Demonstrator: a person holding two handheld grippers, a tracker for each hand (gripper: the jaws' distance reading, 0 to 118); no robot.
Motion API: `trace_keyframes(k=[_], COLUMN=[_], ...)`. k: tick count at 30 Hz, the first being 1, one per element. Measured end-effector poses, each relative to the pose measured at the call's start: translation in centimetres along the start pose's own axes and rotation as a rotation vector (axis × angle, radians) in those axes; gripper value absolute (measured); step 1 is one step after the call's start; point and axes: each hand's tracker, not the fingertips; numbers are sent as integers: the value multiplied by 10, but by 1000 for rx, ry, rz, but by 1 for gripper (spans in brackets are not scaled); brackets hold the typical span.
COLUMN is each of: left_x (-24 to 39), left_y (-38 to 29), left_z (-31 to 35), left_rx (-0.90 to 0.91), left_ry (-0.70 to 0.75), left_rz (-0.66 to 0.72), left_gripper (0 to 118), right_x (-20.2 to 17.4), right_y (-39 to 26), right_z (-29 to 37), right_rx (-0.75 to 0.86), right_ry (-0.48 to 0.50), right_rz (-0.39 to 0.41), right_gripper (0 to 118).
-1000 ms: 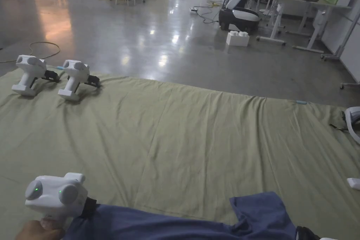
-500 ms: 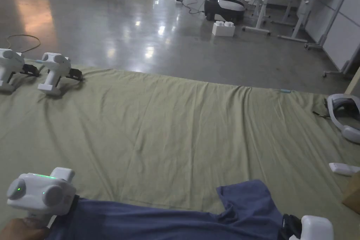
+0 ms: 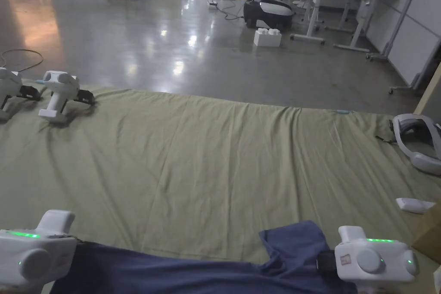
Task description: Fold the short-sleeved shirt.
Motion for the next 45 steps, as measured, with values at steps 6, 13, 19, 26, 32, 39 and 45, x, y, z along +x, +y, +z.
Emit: trace_keyframes(k=[6, 13, 19, 26, 32, 39, 45], left_x=[1, 5, 3, -11, -24, -34, -35], left_y=[-5, -7, -10, -20, -37, -71, -115], left_z=[3, 3, 12, 46, 85, 119, 131], left_rx=[7, 4, 17, 88, 142, 178, 139], left_ry=[8, 11, 2, -53, -64, -97, -99], left_rz=[14, 26, 38, 85, 94, 91, 54], left_gripper=[5, 5, 5, 5, 5, 5, 5], right_x=[1, -10, -12, -7, -8, -5, -12], right_y=[7, 8, -9, -30, -67, -128, -186], right_z=[-24, -24, 13, 94, 154, 189, 196], right_rx=[-71, -29, 108, 245, 312, 311, 234], right_ry=[-17, -8, 10, 16, 1, -11, -58], right_rz=[13, 16, -5, -12, 16, 28, 52], right_gripper=[70, 5, 5, 5, 5, 5, 5])
